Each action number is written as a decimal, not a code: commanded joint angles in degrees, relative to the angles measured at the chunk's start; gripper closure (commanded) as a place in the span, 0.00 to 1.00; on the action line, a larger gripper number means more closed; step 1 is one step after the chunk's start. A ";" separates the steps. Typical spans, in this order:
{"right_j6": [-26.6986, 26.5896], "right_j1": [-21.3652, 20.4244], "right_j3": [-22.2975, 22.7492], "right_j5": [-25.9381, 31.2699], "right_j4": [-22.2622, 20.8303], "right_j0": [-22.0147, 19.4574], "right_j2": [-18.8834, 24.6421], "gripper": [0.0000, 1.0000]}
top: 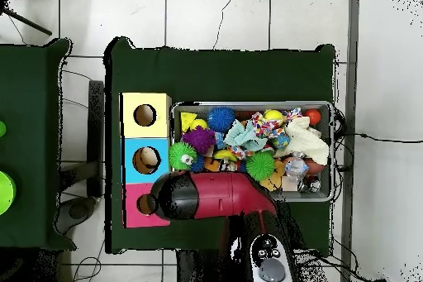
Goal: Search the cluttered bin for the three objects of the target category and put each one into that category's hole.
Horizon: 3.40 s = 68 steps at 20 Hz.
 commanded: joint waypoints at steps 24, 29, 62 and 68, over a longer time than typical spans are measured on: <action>7.26 1.27 -2.90 3.43 1.52 -1.83 -1.65 0.00; 2.98 4.30 -3.30 -2.32 0.45 -8.21 0.47 0.00; 12.92 13.09 -7.39 -7.02 6.25 -13.16 -3.99 0.00; 10.05 14.54 -11.14 -3.90 6.89 -13.34 -3.79 0.00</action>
